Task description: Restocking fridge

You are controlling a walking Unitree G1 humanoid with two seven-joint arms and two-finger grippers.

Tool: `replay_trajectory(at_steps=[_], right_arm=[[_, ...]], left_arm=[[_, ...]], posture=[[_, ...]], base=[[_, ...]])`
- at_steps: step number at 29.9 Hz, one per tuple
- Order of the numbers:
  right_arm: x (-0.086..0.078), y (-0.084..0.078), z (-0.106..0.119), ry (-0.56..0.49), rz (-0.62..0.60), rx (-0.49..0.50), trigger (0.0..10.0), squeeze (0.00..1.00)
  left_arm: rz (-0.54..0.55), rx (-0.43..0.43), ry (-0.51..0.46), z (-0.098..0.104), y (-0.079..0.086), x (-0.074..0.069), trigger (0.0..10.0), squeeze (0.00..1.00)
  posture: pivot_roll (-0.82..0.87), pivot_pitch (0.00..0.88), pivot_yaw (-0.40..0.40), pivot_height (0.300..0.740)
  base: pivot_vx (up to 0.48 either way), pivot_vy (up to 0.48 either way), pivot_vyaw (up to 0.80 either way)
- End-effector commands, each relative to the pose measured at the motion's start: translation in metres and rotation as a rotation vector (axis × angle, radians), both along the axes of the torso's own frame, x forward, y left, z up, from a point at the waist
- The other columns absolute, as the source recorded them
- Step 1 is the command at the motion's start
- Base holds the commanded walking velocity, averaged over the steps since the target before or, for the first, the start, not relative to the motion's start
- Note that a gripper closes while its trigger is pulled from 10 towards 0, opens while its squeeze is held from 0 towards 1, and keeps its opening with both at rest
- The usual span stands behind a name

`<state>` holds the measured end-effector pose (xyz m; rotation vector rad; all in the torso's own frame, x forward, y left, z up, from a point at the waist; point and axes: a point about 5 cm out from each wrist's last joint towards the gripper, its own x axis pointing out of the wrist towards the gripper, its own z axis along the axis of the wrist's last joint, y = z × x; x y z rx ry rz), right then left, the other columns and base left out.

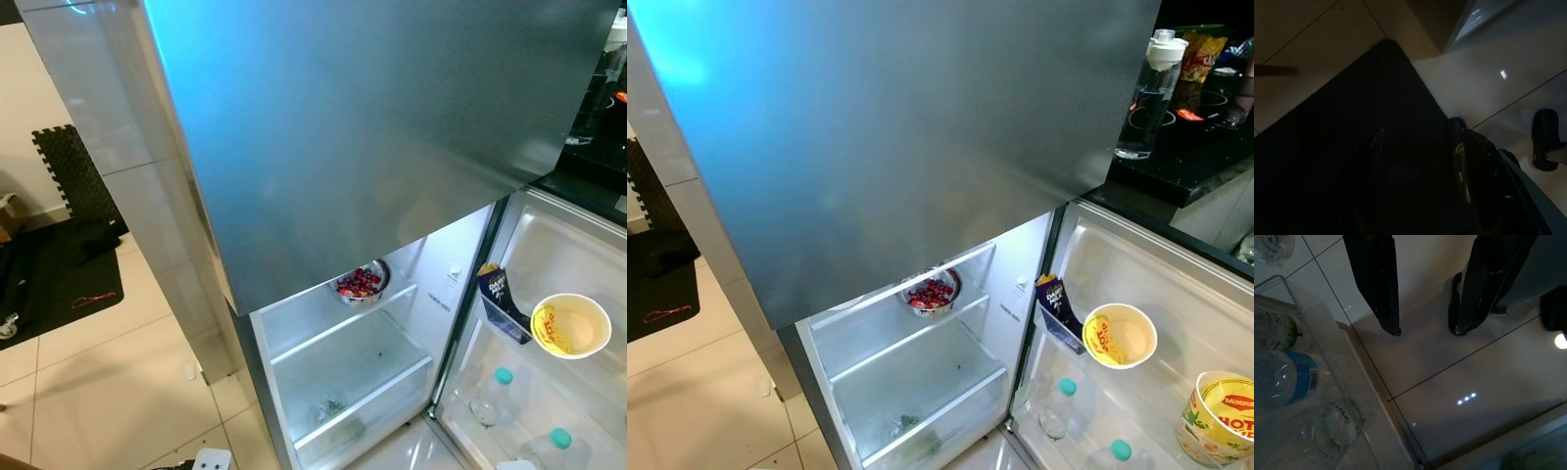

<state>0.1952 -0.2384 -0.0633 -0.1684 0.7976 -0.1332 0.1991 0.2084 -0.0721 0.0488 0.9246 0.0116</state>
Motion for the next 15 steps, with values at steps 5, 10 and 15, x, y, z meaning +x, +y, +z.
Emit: replay_trajectory(at_steps=[5, 10, 15], right_arm=[[-0.0053, 0.0016, -0.0040, 0.025, -0.022, 0.021, 10.0, 0.00], [-0.0060, 0.0036, -0.0052, 0.039, -0.004, 0.018, 10.0, 0.00], [-0.0071, 0.0037, -0.0062, 0.060, 0.024, 0.002, 10.0, 0.00]], left_arm=[[0.004, -0.001, 0.008, -0.0008, 0.0029, -0.0024, 10.0, 0.00], [0.023, -0.008, 0.001, -0.0001, 0.0016, -0.0006, 10.0, 0.00], [0.053, -0.008, -0.007, 0.0016, 0.0042, 0.0020, 10.0, 0.00]], posture=[[-0.13, 0.109, 0.047, 0.740], [-0.13, 0.112, 0.056, 0.740], [-0.13, 0.107, 0.062, 0.740]], base=[[0.000, 0.000, 0.00], [0.000, 0.000, 0.00], [0.000, 0.000, 0.00]])
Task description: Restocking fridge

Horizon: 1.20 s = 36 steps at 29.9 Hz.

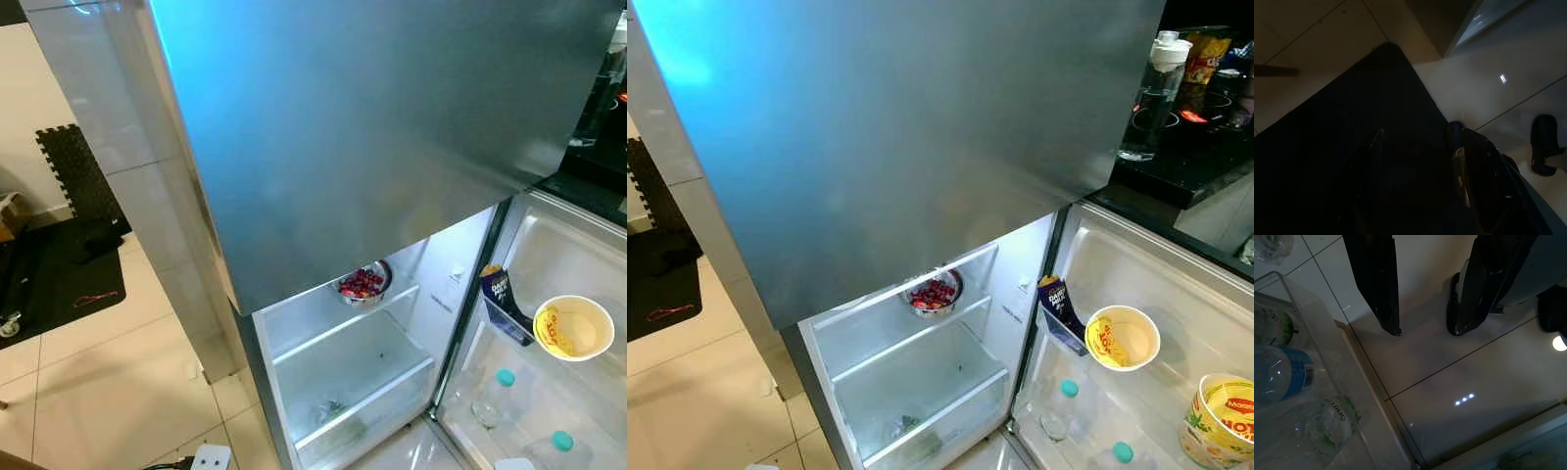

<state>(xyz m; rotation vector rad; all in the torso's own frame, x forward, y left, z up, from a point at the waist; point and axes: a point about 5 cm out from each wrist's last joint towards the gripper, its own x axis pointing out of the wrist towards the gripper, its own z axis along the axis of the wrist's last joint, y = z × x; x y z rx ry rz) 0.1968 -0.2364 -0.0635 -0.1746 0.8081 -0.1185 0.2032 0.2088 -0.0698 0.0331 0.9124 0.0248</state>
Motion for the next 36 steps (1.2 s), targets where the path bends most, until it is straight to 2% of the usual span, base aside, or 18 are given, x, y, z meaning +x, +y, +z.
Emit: replay_trajectory(at_steps=[1, 3, 7, 12, 17, 19, 23, 26, 30, 33, 36], right_arm=[[-0.009, 0.001, -0.006, 0.043, -0.006, 0.005, 10.0, 0.00], [-0.009, 0.000, -0.005, 0.023, -0.046, 0.026, 10.0, 0.00], [-0.011, 0.001, -0.007, 0.051, 0.000, 0.003, 10.0, 0.00], [-0.012, 0.000, -0.007, 0.032, -0.045, 0.028, 10.0, 0.00], [-0.016, 0.000, -0.009, 0.058, -0.014, 0.023, 10.0, 0.00], [-0.017, -0.001, -0.009, 0.035, -0.060, 0.050, 10.0, 0.00], [-0.020, -0.001, -0.011, 0.054, -0.050, 0.060, 10.0, 0.00], [-0.020, 0.000, -0.011, 0.034, -0.086, 0.106, 10.0, 0.00], [-0.020, 0.002, -0.012, 0.057, -0.061, 0.108, 10.0, 0.00], [-0.012, 0.005, -0.009, 0.012, -0.123, 0.170, 10.0, 0.00], [-0.015, 0.009, -0.011, 0.036, -0.078, 0.161, 10.0, 0.00]], left_arm=[[0.030, -0.008, 0.001, 0.000, 0.003, -0.001, 10.0, 0.00], [-0.009, -0.014, -0.004, 0.000, -0.001, 0.001, 10.0, 0.00], [0.017, 0.003, 0.008, 0.000, 0.001, 0.000, 10.0, 0.00], [-0.029, 0.005, 0.011, -0.001, -0.003, 0.000, 10.0, 0.00], [0.004, 0.008, 0.019, -0.002, -0.001, -0.003, 10.0, 0.00], [-0.035, 0.006, 0.014, -0.001, -0.002, -0.002, 10.0, 0.00], [-0.017, 0.015, 0.019, -0.002, 0.000, -0.003, 10.0, 0.00], [-0.066, 0.023, 0.019, -0.001, 0.001, -0.002, 10.0, 0.00], [-0.020, 0.034, 0.027, -0.001, 0.007, -0.005, 10.0, 0.00], [-0.051, 0.020, 0.022, -0.001, 0.006, -0.005, 10.0, 0.00], [-0.025, 0.026, 0.029, -0.002, 0.006, -0.006, 10.0, 0.00]], posture=[[-0.13, 0.107, 0.062, 0.740], [-0.13, 0.103, 0.053, 0.740], [-0.13, 0.102, 0.059, 0.740], [-0.13, 0.095, 0.054, 0.740], [-0.13, 0.096, 0.074, 0.740], [-0.14, 0.090, 0.063, 0.740], [-0.13, 0.098, 0.075, 0.740], [-0.13, 0.092, 0.065, 0.740], [-0.12, 0.094, 0.073, 0.740], [-0.13, 0.096, 0.073, 0.740], [-0.13, 0.100, 0.074, 0.740]], base=[[0.000, 0.000, 0.00], [0.000, 0.000, 0.00], [0.000, 0.000, 0.00], [0.000, 0.000, 0.00], [0.000, 0.000, 0.00], [0.000, 0.000, 0.00], [0.000, 0.000, 0.00], [0.000, 0.000, 0.00], [0.000, 0.000, 0.00], [0.000, 0.000, 0.00], [0.000, 0.000, 0.00]])
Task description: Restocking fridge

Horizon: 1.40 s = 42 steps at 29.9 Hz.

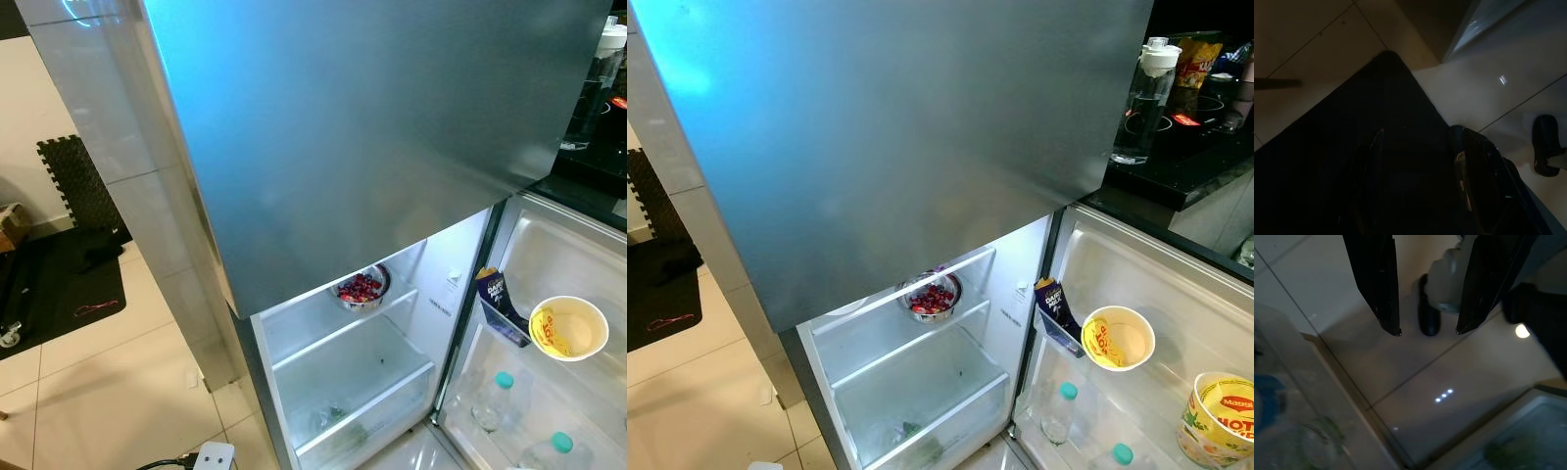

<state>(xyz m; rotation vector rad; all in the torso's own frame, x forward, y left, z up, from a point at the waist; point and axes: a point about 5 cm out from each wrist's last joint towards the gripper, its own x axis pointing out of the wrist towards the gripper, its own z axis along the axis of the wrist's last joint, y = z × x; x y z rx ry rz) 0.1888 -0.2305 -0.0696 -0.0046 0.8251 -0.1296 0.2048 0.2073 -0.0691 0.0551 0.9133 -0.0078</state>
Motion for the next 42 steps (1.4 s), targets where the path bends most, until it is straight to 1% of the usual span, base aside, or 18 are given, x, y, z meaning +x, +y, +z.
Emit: replay_trajectory(at_steps=[1, 4, 7, 8, 9, 18, 19, 23, 24, 26, 28, 30, 33, 36, 38, 42], right_arm=[[-0.008, 0.004, -0.005, 0.041, 0.017, 0.007, 10.0, 0.00], [-0.013, 0.001, -0.007, 0.065, 0.003, -0.009, 10.0, 0.00], [-0.016, 0.001, -0.010, 0.089, 0.009, -0.018, 10.0, 0.00], [-0.025, 0.001, -0.014, 0.133, 0.040, -0.034, 10.0, 0.00], [-0.026, 0.000, -0.014, 0.135, 0.034, -0.039, 10.0, 0.00], [-0.024, -0.002, -0.013, 0.124, 0.037, -0.054, 10.0, 0.00], [-0.024, -0.003, -0.012, 0.122, 0.030, -0.054, 10.0, 0.00], [-0.024, -0.005, -0.012, 0.139, 0.036, -0.060, 10.0, 0.00], [-0.023, -0.006, -0.012, 0.139, 0.015, -0.055, 10.0, 0.00], [-0.023, -0.006, -0.012, 0.134, 0.003, -0.052, 10.0, 0.00], [-0.022, -0.006, -0.011, 0.136, 0.017, -0.057, 10.0, 0.00], [-0.023, -0.005, -0.012, 0.145, 0.046, -0.068, 10.0, 0.00], [-0.023, -0.005, -0.012, 0.137, 0.040, -0.070, 10.0, 0.00], [-0.023, -0.005, -0.012, 0.133, 0.039, -0.074, 10.0, 0.00], [-0.024, -0.004, -0.012, 0.145, 0.061, -0.077, 10.0, 0.00], [-0.025, -0.004, -0.013, 0.142, 0.048, -0.069, 10.0, 0.00]], left_arm=[[0.023, 0.020, 0.027, -0.003, 0.008, -0.008, 10.0, 0.00], [-0.003, 0.012, 0.022, -0.003, 0.004, -0.007, 10.0, 0.00], [0.001, 0.013, 0.022, -0.004, 0.003, -0.007, 10.0, 0.00], [0.021, 0.014, 0.026, -0.005, 0.003, -0.009, 10.0, 0.00], [0.018, 0.008, 0.026, -0.005, 0.003, -0.010, 10.0, 0.00], [-0.003, 0.016, 0.041, -0.006, 0.003, -0.012, 10.0, 0.00], [-0.012, 0.016, 0.039, -0.006, 0.003, -0.012, 10.0, 0.00], [-0.004, 0.009, 0.029, -0.005, 0.002, -0.010, 10.0, 0.00], [-0.019, -0.002, 0.018, -0.004, -0.002, -0.006, 10.0, 0.00], [-0.029, -0.006, 0.016, -0.004, -0.003, -0.006, 10.0, 0.00], [-0.023, 0.005, 0.025, -0.005, -0.003, -0.007, 10.0, 0.00], [-0.003, 0.014, 0.036, -0.006, -0.001, -0.011, 10.0, 0.00], [-0.003, 0.008, 0.036, -0.007, -0.001, -0.012, 10.0, 0.00], [-0.018, 0.007, 0.041, -0.008, -0.002, -0.014, 10.0, 0.00], [0.003, 0.006, 0.047, -0.009, -0.001, -0.017, 10.0, 0.00], [-0.017, 0.004, 0.041, -0.008, -0.001, -0.015, 10.0, 0.00]], posture=[[-0.13, 0.101, 0.077, 0.740], [-0.13, 0.095, 0.061, 0.740], [-0.13, 0.096, 0.056, 0.740], [-0.13, 0.093, 0.068, 0.740], [-0.13, 0.098, 0.071, 0.740], [-0.14, 0.106, 0.075, 0.740], [-0.14, 0.100, 0.064, 0.740], [-0.13, 0.108, 0.065, 0.740], [-0.15, 0.121, 0.071, 0.740], [-0.15, 0.121, 0.071, 0.740], [-0.14, 0.121, 0.061, 0.740], [-0.14, 0.130, 0.073, 0.740], [-0.14, 0.132, 0.074, 0.740], [-0.15, 0.139, 0.059, 0.740], [-0.14, 0.143, 0.065, 0.740], [-0.14, 0.142, 0.056, 0.740]], base=[[0.000, 0.000, 0.00], [0.000, 0.000, 0.00], [0.000, 0.000, 0.00], [0.000, 0.000, 0.00], [0.000, 0.000, 0.00], [0.000, 0.000, 0.00], [0.000, 0.000, 0.00], [0.000, 0.000, 0.00], [0.000, 0.000, 0.00], [0.000, 0.000, 0.00], [0.000, 0.000, 0.00], [0.000, 0.000, 0.00], [0.000, 0.000, 0.00], [0.000, 0.000, 0.00], [0.000, 0.000, 0.00], [0.000, 0.000, 0.00]])
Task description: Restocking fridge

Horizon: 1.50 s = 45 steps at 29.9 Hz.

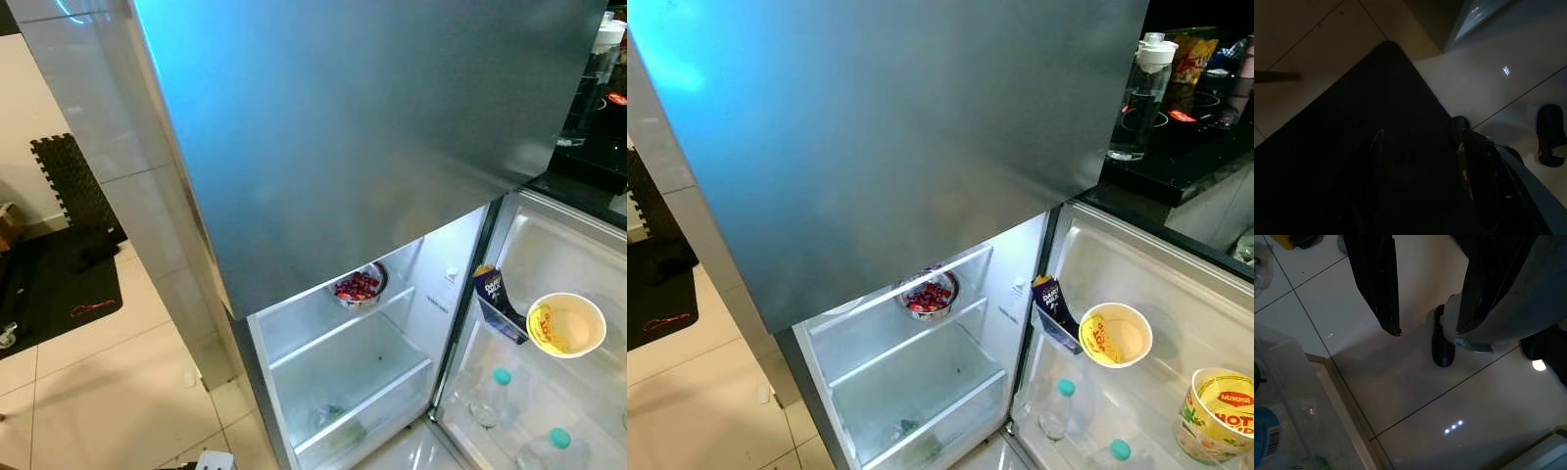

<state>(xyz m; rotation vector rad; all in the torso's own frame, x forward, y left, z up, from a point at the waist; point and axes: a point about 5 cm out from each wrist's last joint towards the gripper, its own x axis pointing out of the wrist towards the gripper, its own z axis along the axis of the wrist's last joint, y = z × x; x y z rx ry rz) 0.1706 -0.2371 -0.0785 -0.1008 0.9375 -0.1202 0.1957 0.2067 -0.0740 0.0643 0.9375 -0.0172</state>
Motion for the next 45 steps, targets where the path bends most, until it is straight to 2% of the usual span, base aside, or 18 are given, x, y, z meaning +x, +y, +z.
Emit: replay_trajectory(at_steps=[1, 6, 11, 20, 22, 26, 35, 45], right_arm=[[-0.0071, 0.0023, -0.0040, 0.032, 0.014, 0.000, 10.0, 0.00], [-0.0059, 0.0014, -0.0027, 0.004, -0.009, 0.011, 10.0, 0.00], [-0.0075, 0.0015, -0.0037, 0.024, 0.020, 0.000, 10.0, 0.00], [-0.0056, 0.0010, -0.0027, 0.015, 0.015, -0.003, 10.0, 0.00], [-0.0047, 0.0008, -0.0022, 0.007, 0.003, 0.005, 10.0, 0.00], [-0.0063, 0.0008, -0.0032, 0.020, 0.000, -0.002, 10.0, 0.00], [-0.0076, 0.0017, -0.0041, 0.024, -0.009, 0.008, 10.0, 0.00], [-0.0056, 0.0040, -0.0036, 0.013, -0.004, 0.015, 10.0, 0.00]], left_arm=[[0.007, 0.004, 0.019, -0.0033, 0.0006, -0.0063, 10.0, 0.00], [-0.015, -0.006, 0.014, -0.0025, -0.0003, -0.0050, 10.0, 0.00], [0.016, 0.001, 0.024, -0.0034, 0.0024, -0.0069, 10.0, 0.00], [0.007, -0.005, 0.019, -0.0023, -0.0004, -0.0038, 10.0, 0.00], [-0.011, -0.009, 0.011, -0.0017, -0.0034, -0.0019, 10.0, 0.00], [0.020, -0.020, 0.007, -0.0021, -0.0029, -0.0028, 10.0, 0.00], [0.007, -0.014, 0.023, -0.0039, -0.0008, -0.0071, 10.0, 0.00], [-0.004, -0.005, 0.014, -0.0025, -0.0004, -0.0045, 10.0, 0.00]], posture=[[-0.13, 0.145, 0.064, 0.740], [-0.15, 0.141, 0.067, 0.740], [-0.14, 0.141, 0.070, 0.740], [-0.15, 0.147, 0.079, 0.740], [-0.14, 0.137, 0.059, 0.740], [-0.14, 0.143, 0.073, 0.740], [-0.14, 0.141, 0.071, 0.740], [-0.14, 0.138, 0.057, 0.740]], base=[[0.000, 0.000, 0.00], [0.000, 0.000, 0.00], [0.000, 0.000, 0.00], [0.000, 0.000, 0.00], [0.000, 0.000, 0.00], [0.000, 0.000, 0.00], [0.000, 0.000, 0.00], [0.000, 0.000, 0.00]])
